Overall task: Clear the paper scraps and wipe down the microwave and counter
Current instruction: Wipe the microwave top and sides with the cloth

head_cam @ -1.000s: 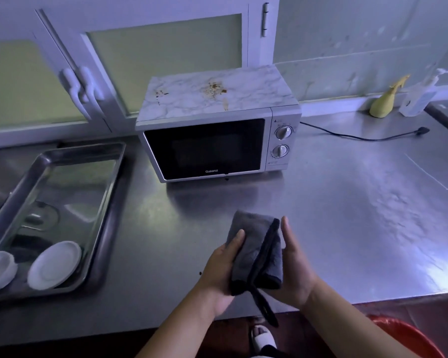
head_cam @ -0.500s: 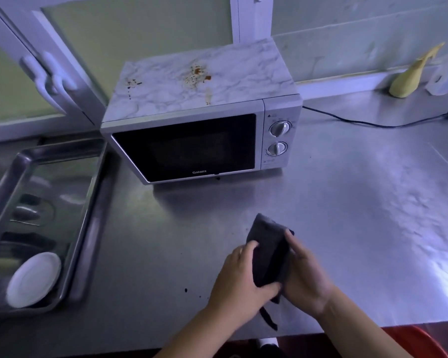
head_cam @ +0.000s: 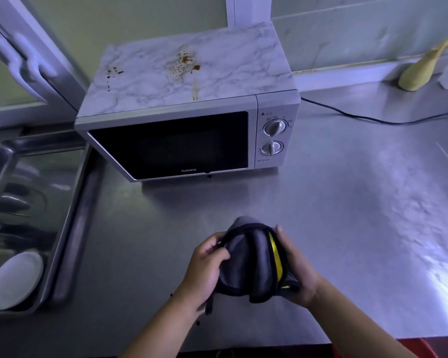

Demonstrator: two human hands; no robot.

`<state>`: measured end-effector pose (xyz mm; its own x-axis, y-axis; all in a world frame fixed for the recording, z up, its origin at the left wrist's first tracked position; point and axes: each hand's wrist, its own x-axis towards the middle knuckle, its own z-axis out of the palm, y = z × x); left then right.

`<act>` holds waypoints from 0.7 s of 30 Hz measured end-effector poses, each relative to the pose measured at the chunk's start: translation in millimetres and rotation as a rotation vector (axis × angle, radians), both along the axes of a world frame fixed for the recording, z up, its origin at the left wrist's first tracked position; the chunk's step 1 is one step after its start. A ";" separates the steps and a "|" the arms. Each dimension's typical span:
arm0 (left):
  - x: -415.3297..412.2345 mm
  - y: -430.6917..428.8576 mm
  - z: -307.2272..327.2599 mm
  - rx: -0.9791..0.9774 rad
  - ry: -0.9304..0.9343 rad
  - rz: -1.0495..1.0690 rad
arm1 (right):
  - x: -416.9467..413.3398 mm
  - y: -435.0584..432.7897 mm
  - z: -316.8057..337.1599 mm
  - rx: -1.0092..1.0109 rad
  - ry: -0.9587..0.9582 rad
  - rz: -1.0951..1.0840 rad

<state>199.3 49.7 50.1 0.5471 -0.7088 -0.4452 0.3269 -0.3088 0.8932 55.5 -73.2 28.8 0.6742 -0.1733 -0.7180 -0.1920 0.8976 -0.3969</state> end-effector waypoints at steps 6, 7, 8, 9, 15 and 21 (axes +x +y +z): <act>3.0 -4.1 -15.2 0.079 0.431 0.196 | -9.5 -28.0 -3.2 0.005 0.057 -0.158; 4.7 -4.2 -17.3 0.071 0.482 0.178 | -13.1 -31.1 -2.6 0.006 0.070 -0.157; 6.6 -5.0 -20.3 0.062 0.498 0.148 | -16.7 -33.5 -1.5 0.011 0.083 -0.146; 7.9 -6.2 -23.7 0.061 0.503 0.115 | -20.3 -34.9 -0.9 0.015 0.092 -0.126; -3.9 -25.2 -36.4 0.091 0.339 0.043 | -34.0 -29.6 1.8 0.095 0.090 0.013; 5.4 -47.5 -35.1 0.122 0.338 0.090 | -22.0 -79.3 16.8 -0.229 0.176 -0.104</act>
<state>204.7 2.2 15.0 0.4129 -0.5949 -0.6896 0.6277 -0.3627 0.6888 33.5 -152.5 45.6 0.5133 -0.4060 -0.7561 -0.1869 0.8070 -0.5602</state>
